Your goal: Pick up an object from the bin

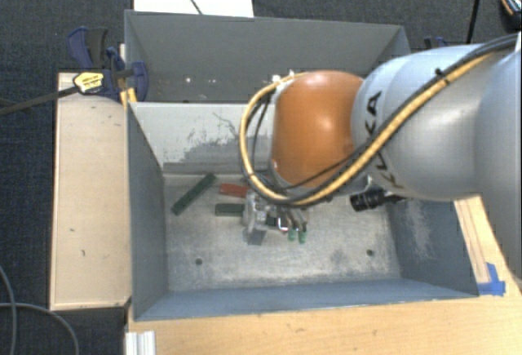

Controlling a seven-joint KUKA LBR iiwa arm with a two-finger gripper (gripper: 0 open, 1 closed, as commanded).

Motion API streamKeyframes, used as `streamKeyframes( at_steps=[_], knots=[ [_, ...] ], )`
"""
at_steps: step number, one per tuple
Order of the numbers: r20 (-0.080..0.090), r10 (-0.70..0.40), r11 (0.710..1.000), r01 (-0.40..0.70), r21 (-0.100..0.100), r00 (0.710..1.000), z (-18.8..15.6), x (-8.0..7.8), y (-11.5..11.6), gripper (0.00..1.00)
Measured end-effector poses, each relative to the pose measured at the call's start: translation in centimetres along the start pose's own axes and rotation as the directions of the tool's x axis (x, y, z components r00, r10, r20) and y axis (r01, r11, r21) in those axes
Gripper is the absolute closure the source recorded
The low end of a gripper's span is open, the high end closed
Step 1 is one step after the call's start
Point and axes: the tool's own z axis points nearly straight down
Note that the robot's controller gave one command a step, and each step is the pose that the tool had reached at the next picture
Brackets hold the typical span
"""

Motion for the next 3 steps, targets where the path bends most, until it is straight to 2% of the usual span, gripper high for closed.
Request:
streamKeyframes(
  at_steps=[1, 2, 3],
  knots=[
    [0.011, -0.248, 0.969, 0.248, -0.002, 0.969, 0.4, -5.7, 4.6, 1.0],
    [0.012, -0.041, 0.999, 0.041, -0.005, 0.999, -2.4, -6.5, 7.6, 1.0],
    [0.006, -0.021, 1.0, 0.021, -0.002, 1.0, 0.1, -7.0, 6.8, 1.0]
  ],
)
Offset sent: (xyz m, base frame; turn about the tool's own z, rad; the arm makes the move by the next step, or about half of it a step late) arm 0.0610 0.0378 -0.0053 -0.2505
